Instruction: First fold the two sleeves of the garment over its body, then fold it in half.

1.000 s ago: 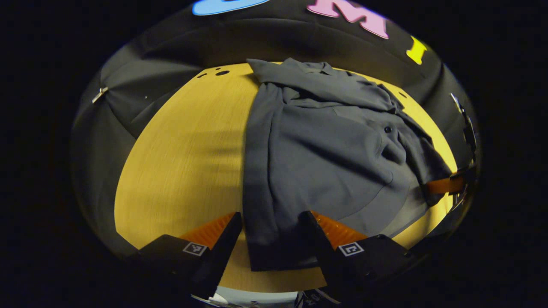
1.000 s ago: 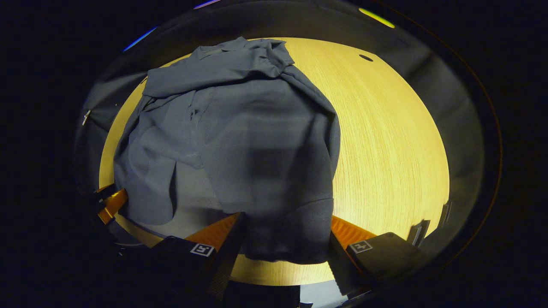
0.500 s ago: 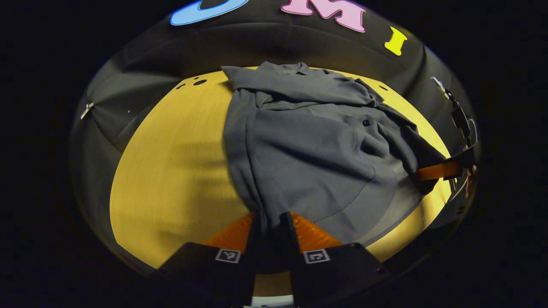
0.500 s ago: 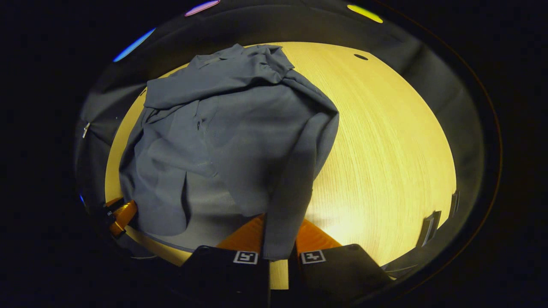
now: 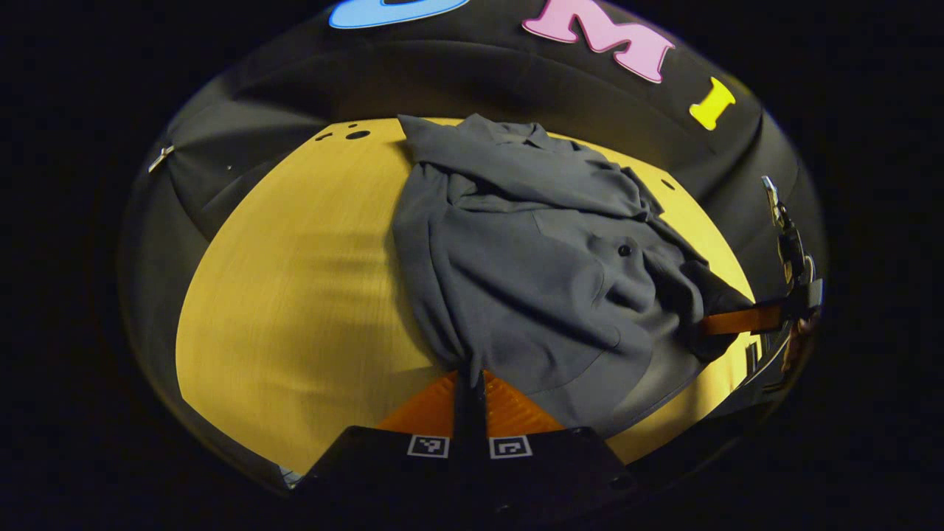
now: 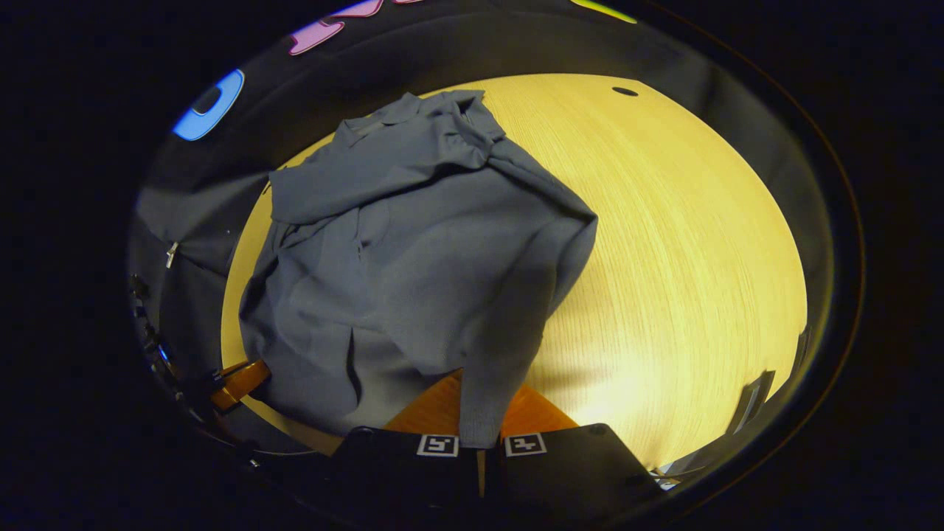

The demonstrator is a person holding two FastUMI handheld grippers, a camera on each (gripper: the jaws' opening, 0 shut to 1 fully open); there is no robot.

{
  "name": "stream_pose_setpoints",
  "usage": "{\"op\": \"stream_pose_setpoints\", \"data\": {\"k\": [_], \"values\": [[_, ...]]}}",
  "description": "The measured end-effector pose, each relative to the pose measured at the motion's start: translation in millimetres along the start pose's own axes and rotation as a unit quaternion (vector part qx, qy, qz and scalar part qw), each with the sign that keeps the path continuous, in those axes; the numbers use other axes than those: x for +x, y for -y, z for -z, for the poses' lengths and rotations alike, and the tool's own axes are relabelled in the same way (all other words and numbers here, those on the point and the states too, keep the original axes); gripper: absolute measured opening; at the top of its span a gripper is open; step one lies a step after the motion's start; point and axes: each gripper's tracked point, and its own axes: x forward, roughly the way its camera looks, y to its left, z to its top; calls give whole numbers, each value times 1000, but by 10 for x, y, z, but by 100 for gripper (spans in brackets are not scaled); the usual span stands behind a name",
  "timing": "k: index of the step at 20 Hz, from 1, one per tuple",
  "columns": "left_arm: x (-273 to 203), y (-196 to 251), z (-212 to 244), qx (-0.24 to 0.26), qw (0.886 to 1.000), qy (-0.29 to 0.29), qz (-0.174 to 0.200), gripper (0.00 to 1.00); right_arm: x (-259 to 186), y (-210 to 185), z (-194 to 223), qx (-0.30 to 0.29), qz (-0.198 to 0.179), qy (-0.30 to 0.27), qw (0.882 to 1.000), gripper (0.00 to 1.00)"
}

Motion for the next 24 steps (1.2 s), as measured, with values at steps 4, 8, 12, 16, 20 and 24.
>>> {"op": "stream_pose_setpoints", "data": {"k": [4, 8, 12, 16, 20, 24], "values": [[-159, 99, -251, 1, 1000, 18, 8, 6, -169, -127, -285, -29, -13, 33, 999, 8], [-257, 141, -557, 2, 999, 42, 17, 6, -319, -267, -627, -24, -29, 68, 997, 8], [-330, 131, -950, -10, 997, 78, 17, 6, -388, -316, -880, -34, -35, 80, 996, 8], [-300, 83, -1271, -4, 995, 104, 6, 6, -410, -335, -1193, -49, -38, 105, 993, 8], [-321, 44, -1688, -7, 992, 130, -4, 5, -371, -365, -1498, -48, -42, 131, 989, 8], [-313, 47, -2086, -23, 988, 155, 4, 5, -331, -426, -1872, -39, -47, 158, 986, 8]]}}
